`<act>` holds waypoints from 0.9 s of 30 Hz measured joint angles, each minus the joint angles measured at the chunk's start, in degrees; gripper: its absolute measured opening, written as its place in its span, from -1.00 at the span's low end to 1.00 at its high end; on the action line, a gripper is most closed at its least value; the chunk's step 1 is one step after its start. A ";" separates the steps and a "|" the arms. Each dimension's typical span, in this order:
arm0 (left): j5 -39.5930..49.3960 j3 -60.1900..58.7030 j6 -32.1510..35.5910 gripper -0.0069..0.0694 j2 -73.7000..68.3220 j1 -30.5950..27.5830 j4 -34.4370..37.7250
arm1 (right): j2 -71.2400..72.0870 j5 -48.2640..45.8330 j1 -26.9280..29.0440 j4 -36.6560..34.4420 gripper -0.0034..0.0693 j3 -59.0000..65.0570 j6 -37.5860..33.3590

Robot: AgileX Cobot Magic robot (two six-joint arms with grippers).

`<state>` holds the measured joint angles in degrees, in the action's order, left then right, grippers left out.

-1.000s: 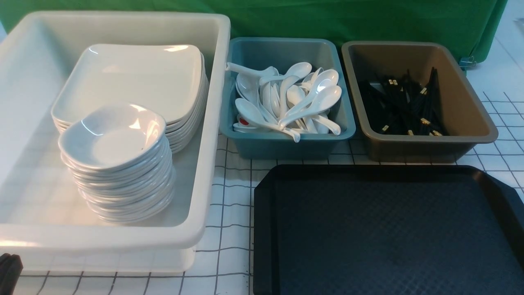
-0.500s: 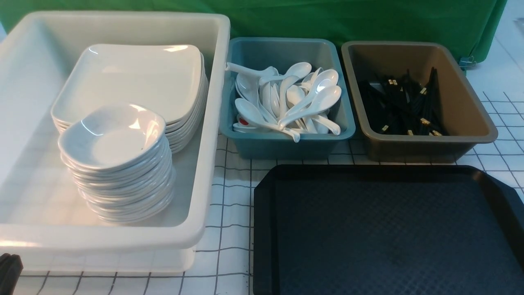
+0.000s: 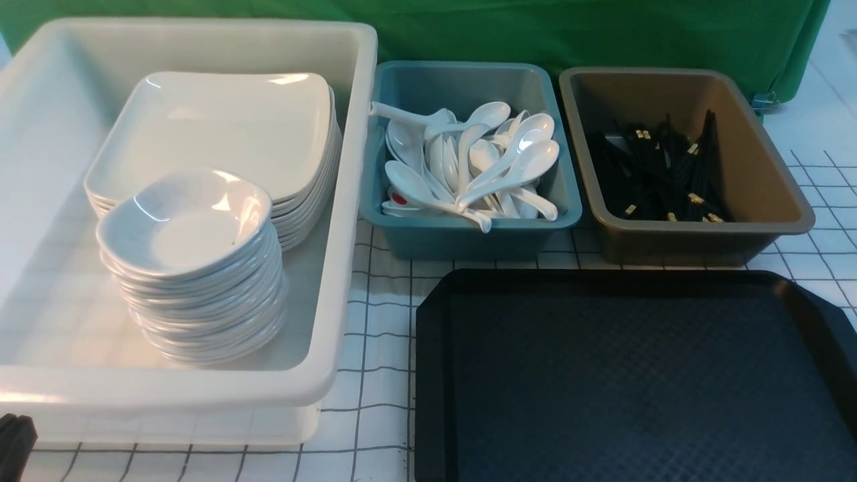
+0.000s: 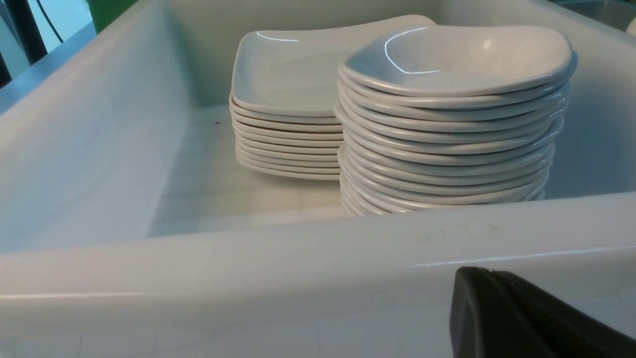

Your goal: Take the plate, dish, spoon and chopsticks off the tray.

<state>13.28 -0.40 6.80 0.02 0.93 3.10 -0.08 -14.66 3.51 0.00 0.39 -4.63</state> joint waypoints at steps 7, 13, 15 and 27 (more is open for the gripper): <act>0.00 0.00 0.33 -0.82 0.00 0.00 0.00 | 0.00 0.00 -3.66 0.00 -0.25 0.00 0.00; 0.00 0.00 0.46 -0.81 0.00 0.00 0.00 | 0.00 0.18 -3.77 0.00 -0.25 0.00 0.06; 0.00 0.00 0.46 -0.81 0.00 0.00 0.00 | 0.00 0.26 -3.77 0.00 -0.25 0.00 0.06; 0.00 0.00 0.46 -0.81 0.00 0.00 0.00 | 0.00 0.38 -3.77 0.00 -0.25 0.00 0.11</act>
<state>13.28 -0.40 7.25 0.02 0.93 3.10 -0.08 -14.28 -0.26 0.00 0.39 -4.52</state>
